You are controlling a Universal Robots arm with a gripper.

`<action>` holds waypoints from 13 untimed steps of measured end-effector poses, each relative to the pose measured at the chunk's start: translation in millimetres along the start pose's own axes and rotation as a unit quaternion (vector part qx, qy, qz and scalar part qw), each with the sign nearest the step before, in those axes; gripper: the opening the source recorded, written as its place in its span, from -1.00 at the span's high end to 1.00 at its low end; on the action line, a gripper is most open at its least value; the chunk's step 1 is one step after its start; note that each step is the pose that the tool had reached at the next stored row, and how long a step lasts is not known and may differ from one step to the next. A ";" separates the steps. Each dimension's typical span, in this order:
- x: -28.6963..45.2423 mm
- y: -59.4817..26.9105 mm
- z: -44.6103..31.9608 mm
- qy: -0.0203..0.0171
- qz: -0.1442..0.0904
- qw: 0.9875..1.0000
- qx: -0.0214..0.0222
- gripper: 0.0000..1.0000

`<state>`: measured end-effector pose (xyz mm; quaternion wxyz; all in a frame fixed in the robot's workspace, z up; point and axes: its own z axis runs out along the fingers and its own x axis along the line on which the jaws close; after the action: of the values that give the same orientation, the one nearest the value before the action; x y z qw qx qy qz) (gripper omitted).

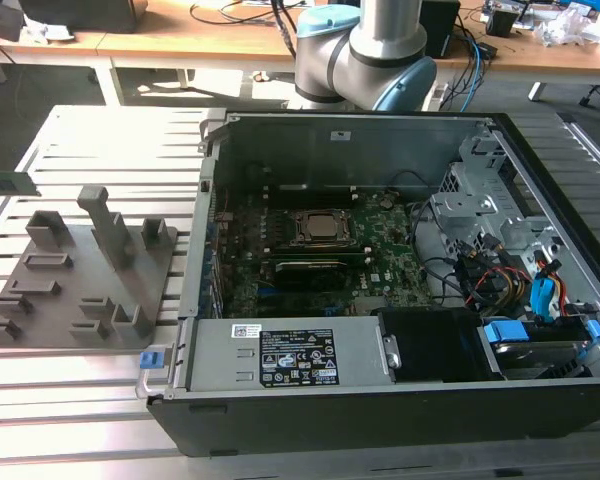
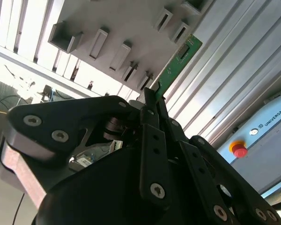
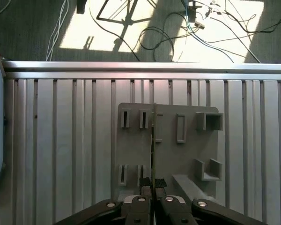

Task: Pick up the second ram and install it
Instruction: 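Pick up the second ram and move it above second insertion slot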

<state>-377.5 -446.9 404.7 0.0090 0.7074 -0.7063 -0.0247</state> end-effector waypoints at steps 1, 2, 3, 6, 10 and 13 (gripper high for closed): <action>-0.1 0.2 -3.0 0.000 0.000 1.000 0.000 0.72; -0.1 0.2 -5.5 0.000 0.000 1.000 0.000 0.72; -0.2 0.4 -8.6 0.000 0.000 1.000 0.000 0.72; -0.3 0.6 -14.3 0.000 0.000 1.000 0.000 0.72; -0.6 1.1 -25.7 0.000 0.000 1.000 0.000 0.72; -0.7 1.3 -31.6 0.000 0.000 1.000 0.000 0.72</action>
<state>-377.3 -446.9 436.3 0.0090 0.7074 -0.7063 -0.0247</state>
